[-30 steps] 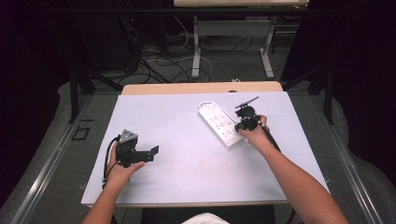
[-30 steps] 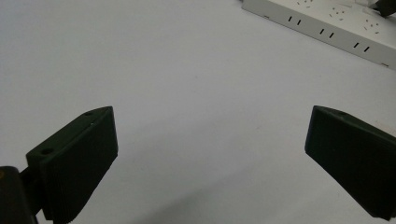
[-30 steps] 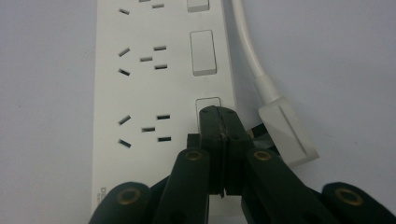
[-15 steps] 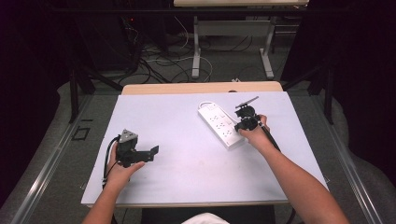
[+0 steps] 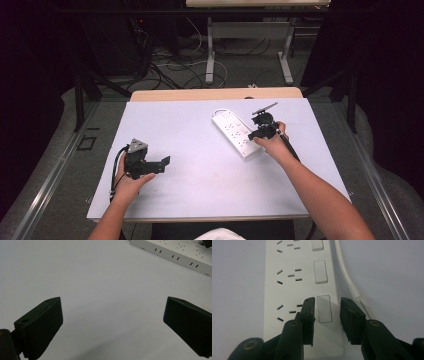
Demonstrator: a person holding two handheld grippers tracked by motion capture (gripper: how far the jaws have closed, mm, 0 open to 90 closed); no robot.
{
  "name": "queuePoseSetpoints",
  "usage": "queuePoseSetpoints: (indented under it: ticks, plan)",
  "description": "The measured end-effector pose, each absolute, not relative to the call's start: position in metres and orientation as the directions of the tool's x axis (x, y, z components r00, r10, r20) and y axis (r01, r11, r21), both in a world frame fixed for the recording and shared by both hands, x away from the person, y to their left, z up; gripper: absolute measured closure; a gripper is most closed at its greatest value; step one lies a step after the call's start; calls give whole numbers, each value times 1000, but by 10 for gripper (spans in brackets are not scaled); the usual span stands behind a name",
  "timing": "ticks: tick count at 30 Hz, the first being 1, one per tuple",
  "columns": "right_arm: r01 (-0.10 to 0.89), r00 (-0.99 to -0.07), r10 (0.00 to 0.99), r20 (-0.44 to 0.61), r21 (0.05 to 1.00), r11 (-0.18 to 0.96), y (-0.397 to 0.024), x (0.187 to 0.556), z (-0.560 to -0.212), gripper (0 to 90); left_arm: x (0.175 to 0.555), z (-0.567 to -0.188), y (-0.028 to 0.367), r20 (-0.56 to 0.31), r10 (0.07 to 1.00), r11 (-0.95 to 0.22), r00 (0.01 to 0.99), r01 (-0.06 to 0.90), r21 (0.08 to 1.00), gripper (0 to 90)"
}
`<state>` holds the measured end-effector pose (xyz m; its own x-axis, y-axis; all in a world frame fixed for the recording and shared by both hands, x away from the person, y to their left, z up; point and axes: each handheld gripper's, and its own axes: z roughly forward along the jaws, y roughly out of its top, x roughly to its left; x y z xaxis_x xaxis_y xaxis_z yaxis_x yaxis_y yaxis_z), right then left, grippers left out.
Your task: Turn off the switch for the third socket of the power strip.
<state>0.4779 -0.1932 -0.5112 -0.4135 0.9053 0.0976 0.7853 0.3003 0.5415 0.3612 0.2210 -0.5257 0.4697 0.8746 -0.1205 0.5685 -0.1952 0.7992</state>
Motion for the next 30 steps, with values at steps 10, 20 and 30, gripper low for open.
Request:
queuePoseSetpoints:
  ticks: [10,20,30]
  plan:
    - [780,-409,908,84,548,301,-190,478,-510,441,361,-526,221,-120,875,-195,470,568,800,22]
    - [777,-398,913,86,562,285,-190,478,-507,388,361,-526,221,-119,874,-196,470,568,799,22]
    - [771,-402,910,105,574,275,-190,475,-503,383,362,-525,221,-112,873,-210,475,572,793,22]
